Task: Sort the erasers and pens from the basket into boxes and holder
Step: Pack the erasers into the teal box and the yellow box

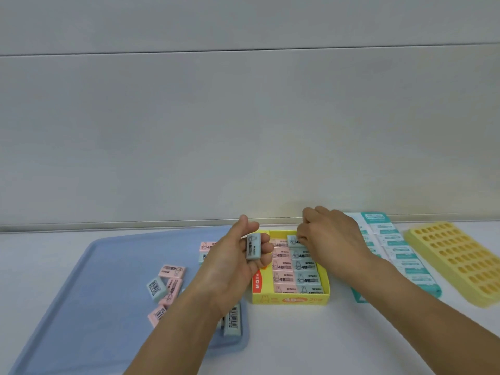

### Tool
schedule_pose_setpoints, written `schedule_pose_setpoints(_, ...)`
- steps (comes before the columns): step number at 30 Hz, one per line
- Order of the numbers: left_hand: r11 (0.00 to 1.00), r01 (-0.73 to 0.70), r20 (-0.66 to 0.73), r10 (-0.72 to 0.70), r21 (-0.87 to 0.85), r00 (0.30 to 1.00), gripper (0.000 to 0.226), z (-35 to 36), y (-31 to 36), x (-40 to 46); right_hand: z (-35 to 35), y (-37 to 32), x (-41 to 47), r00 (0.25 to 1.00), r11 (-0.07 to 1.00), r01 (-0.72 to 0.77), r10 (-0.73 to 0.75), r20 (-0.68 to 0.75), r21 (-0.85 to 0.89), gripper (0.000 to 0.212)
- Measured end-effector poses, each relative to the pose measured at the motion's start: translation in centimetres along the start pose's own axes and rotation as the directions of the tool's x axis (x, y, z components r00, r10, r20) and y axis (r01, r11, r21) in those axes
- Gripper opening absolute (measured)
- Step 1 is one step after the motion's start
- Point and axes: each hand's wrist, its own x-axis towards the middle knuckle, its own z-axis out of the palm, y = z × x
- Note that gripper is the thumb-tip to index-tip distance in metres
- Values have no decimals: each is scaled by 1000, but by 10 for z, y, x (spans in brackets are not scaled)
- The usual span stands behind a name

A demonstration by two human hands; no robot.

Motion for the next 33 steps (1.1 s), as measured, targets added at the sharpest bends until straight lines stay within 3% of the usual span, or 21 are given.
schedule_pose_setpoints(2,998,17,-7,-17,-57,1000,46,-2,0,0,1,1,2,1000,999,13,-13,-1,-31,32)
schedule_pose_setpoints(4,992,39,0,-40,-119,999,50,-4,0,0,-2,-5,-1,999,999,37,-37,2,-14,24)
schedule_pose_setpoints(7,980,56,32,-51,-190,998,57,-5,1,-1,-13,-9,-5,998,975,-54,62,-28,214,22)
schedule_pose_setpoints(8,978,50,42,-42,-204,998,59,-5,1,-1,-19,-12,-6,992,917,-98,120,-34,388,25)
schedule_pose_setpoints(10,970,33,62,-19,-241,998,63,-2,0,-2,-33,-23,-7,973,675,-140,228,-25,724,30)
schedule_pose_setpoints(11,966,26,82,-5,-258,997,65,0,0,-3,-39,-28,-6,968,596,-166,249,16,785,32)
schedule_pose_setpoints(14,961,9,169,39,-278,985,69,10,-2,-6,-45,-41,-2,972,669,-204,225,67,714,26)
schedule_pose_setpoints(17,980,-45,252,94,-196,963,75,13,-3,-7,-49,-29,4,969,637,-207,240,65,743,14)
schedule_pose_setpoints(19,982,-176,267,152,68,952,73,9,-2,-8,-49,-13,2,967,670,-227,242,82,707,11)
schedule_pose_setpoints(20,903,-286,269,203,320,941,68,5,-1,-8,-47,-4,0,969,725,-230,233,84,649,10)
schedule_pose_setpoints(22,512,-426,310,299,746,902,59,-7,-2,-4,-40,7,-7,982,866,-187,159,99,464,17)
schedule_pose_setpoints(24,85,-436,405,248,896,880,61,-19,-6,6,-29,5,-14,984,935,-116,61,170,336,24)
schedule_pose_setpoints(25,-65,-438,442,189,897,877,65,-23,-9,10,-25,2,-15,979,956,-79,21,203,284,24)
schedule_pose_setpoints(27,-182,-429,453,122,885,883,71,-26,-16,14,-20,-3,-16,975,979,-27,-19,221,204,22)
schedule_pose_setpoints(33,-231,-402,445,182,886,877,75,-25,-21,17,-22,-4,-16,987,979,-66,36,157,194,16)
